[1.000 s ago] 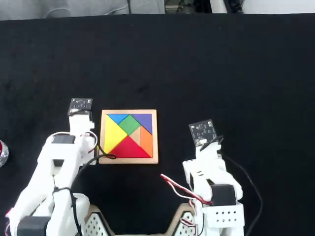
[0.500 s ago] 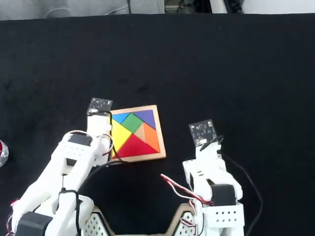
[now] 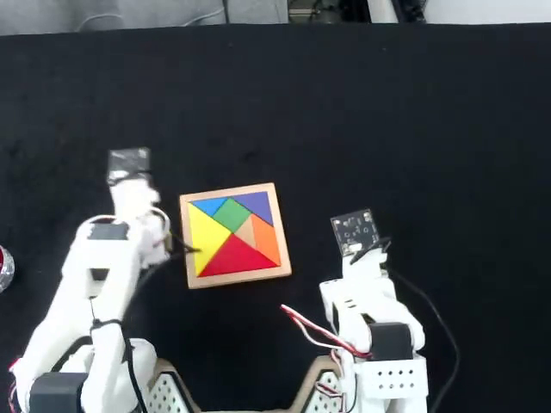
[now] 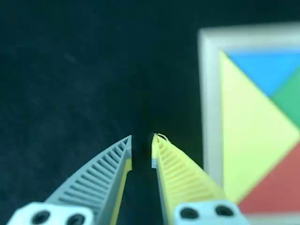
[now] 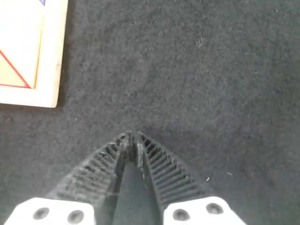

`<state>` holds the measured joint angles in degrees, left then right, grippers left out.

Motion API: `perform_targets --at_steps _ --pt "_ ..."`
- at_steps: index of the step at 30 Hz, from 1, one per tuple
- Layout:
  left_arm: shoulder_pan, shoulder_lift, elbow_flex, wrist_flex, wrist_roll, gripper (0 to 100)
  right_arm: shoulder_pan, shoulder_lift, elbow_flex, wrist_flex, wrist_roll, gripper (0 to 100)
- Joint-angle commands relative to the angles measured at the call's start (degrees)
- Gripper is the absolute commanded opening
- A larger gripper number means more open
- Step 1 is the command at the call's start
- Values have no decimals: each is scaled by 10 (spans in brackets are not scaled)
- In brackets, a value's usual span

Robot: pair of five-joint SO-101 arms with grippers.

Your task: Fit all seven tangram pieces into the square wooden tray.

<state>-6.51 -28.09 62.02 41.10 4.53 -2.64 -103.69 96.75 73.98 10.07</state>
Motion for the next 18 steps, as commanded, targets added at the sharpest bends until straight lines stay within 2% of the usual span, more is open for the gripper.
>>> perform_targets --at_steps 1,8,18 --pt "4 1 -32 -61 4 90 -2 -44 -2 5 7 11" --pt "86 7 -31 -65 4 91 -2 -44 -2 5 7 11" --pt "87 134 -81 -84 4 91 -2 -44 -2 5 7 11"
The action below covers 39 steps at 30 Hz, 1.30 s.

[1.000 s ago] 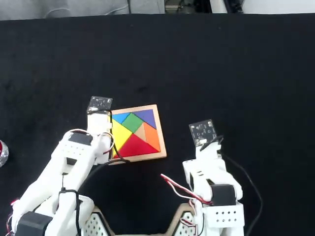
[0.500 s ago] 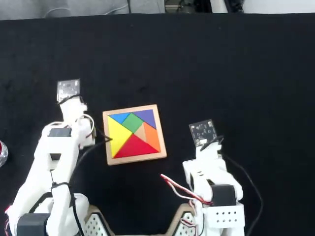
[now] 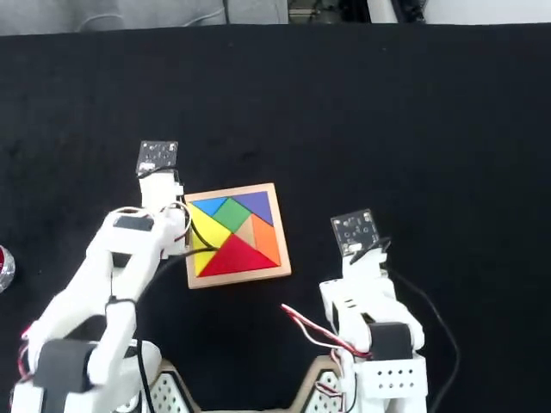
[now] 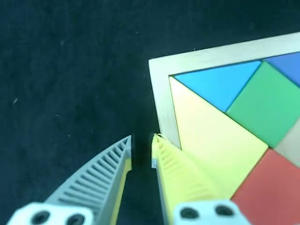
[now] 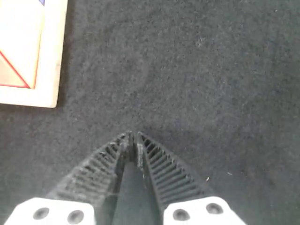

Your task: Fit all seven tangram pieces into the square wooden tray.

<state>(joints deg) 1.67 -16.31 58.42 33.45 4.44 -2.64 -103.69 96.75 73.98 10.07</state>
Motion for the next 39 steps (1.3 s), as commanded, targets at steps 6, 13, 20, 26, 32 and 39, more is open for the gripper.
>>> perform_targets --at_steps 6,13,20,26,32,39 --pt "6 19 -55 -11 5 91 -2 -44 -2 5 7 11" --pt "19 25 -73 -11 26 91 -2 -44 -2 5 7 11" --pt "52 26 -69 -11 48 91 -2 -44 -2 5 7 11" --pt "55 26 -73 -11 48 91 -2 -44 -2 5 7 11" --pt "2 18 -75 -7 48 91 20 -45 -2 5 11 11" --pt "-67 -111 -92 105 49 91 27 -47 -2 6 11 11"
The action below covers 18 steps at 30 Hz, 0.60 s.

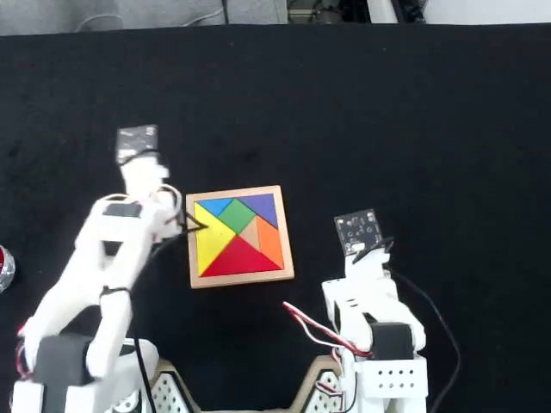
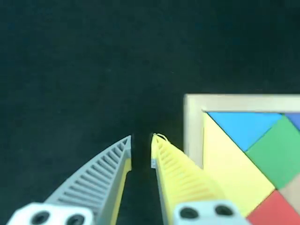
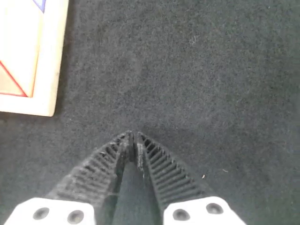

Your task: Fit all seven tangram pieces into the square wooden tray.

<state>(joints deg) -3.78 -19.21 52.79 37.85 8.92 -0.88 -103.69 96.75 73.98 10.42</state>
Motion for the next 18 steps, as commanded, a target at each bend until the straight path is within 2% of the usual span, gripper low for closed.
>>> perform_targets --at_steps 1,7,9,13,18 --pt "-12 -120 -36 84 7 91 10 -47 -2 6 7 11" --pt "-12 -375 -28 197 8 94 9 -47 -2 7 7 11" --pt "-12 -459 -7 210 8 95 9 -47 -2 7 7 11" --pt "-13 -599 86 182 5 95 9 -47 -2 7 7 11" --pt "-18 -745 251 87 4 95 9 -47 -2 7 7 11"
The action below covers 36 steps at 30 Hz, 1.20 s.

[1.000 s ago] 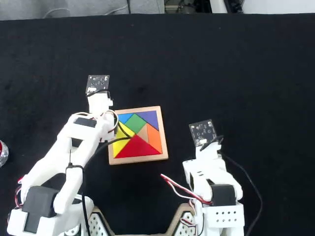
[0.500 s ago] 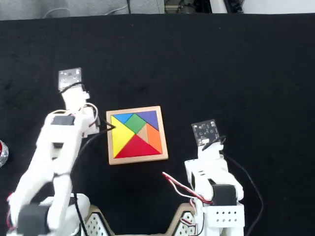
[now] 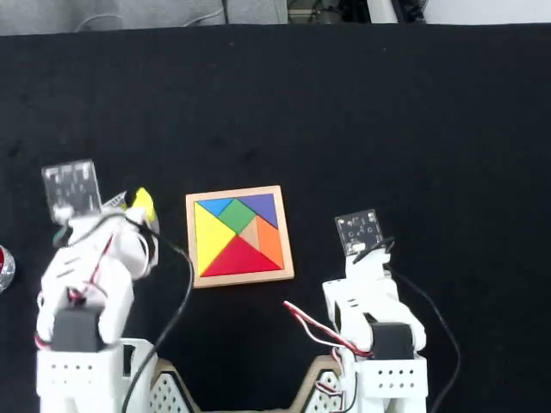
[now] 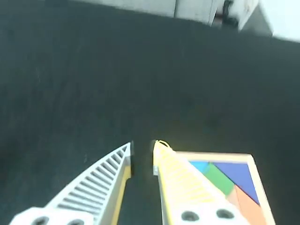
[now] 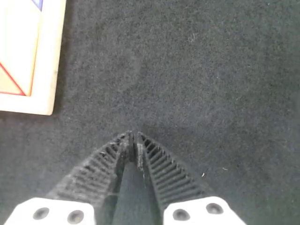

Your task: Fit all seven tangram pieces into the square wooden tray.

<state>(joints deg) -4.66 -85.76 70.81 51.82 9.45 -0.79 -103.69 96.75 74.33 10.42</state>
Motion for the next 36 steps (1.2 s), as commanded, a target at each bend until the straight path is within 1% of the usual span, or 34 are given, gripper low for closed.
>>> perform_targets --at_steps 1,4,5,9,10,13,15,19,24,29,32,36 --pt "-9 -106 102 -73 -2 95 8 -47 -2 4 7 11" --pt "-9 -191 182 -124 -2 95 9 -47 -2 4 7 11" --pt "-9 -200 196 -141 -3 95 9 -47 -2 4 7 11" --pt "-15 -164 221 -214 -8 95 9 -47 -2 4 7 11" --pt "-24 -163 230 -231 -23 95 9 -47 -2 4 7 11" --pt "-58 -163 267 -301 -99 95 9 -47 -2 4 7 11" --pt "-72 -153 267 -308 -127 95 9 -47 -2 4 7 11" --pt "-61 -140 268 -267 -131 95 9 -47 -2 4 7 11" --pt "-20 -107 269 -160 -131 95 9 -47 -2 4 7 11" --pt "-13 -79 270 -45 -130 91 9 -47 -2 4 7 11" --pt "-18 -90 262 12 -130 91 9 -47 -2 4 7 11" --pt "-12 -138 266 83 -131 90 9 -47 -2 4 7 11"
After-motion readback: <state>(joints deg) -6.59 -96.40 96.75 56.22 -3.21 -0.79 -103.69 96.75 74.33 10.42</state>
